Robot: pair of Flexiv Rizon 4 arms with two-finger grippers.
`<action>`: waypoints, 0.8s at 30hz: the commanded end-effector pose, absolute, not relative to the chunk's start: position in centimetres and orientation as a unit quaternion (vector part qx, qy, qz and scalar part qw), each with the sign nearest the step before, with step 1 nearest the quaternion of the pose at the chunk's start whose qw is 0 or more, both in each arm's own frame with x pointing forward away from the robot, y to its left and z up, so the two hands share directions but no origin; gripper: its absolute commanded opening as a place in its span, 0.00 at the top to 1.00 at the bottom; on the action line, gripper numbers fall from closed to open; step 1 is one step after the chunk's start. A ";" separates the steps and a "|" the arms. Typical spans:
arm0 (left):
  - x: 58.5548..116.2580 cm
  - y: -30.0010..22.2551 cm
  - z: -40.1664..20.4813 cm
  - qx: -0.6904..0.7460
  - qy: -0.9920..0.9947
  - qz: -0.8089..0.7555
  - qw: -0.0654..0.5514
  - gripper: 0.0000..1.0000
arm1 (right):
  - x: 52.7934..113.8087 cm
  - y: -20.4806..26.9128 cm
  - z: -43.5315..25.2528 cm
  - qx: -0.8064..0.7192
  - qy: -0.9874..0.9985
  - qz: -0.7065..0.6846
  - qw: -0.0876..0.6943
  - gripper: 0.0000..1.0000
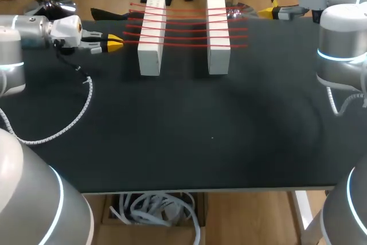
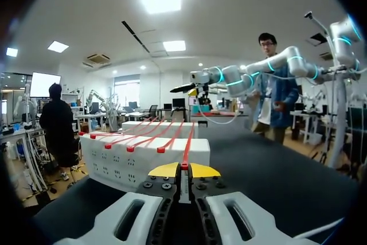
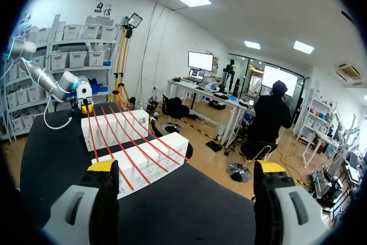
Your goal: Grab the tape and strap the tape.
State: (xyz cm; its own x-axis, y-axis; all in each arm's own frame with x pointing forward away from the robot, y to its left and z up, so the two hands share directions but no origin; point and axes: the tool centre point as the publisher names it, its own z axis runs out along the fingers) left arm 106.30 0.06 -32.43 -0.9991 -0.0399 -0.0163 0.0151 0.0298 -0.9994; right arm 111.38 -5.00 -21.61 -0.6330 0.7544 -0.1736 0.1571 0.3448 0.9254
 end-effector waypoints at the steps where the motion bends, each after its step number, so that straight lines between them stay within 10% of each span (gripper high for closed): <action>1: 106.1 0.1 -32.5 -0.003 0.708 -0.706 0.025 1.00 | 111.4 -5.0 -21.6 0.300 0.761 0.488 0.306 0.00; 24: 104.1 -2.1 -24.1 -0.012 0.550 -0.835 0.023 1.00 | 111.4 -5.0 -21.6 0.300 0.761 0.488 0.306 0.00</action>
State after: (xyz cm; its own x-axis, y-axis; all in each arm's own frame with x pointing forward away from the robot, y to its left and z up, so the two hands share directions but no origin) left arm 104.24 -1.88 -25.04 -0.9988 -0.0483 -0.0049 0.0239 -0.4009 -0.9158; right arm 111.38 -5.00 -21.61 -0.6331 0.7544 -0.1736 0.1571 0.3448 0.9254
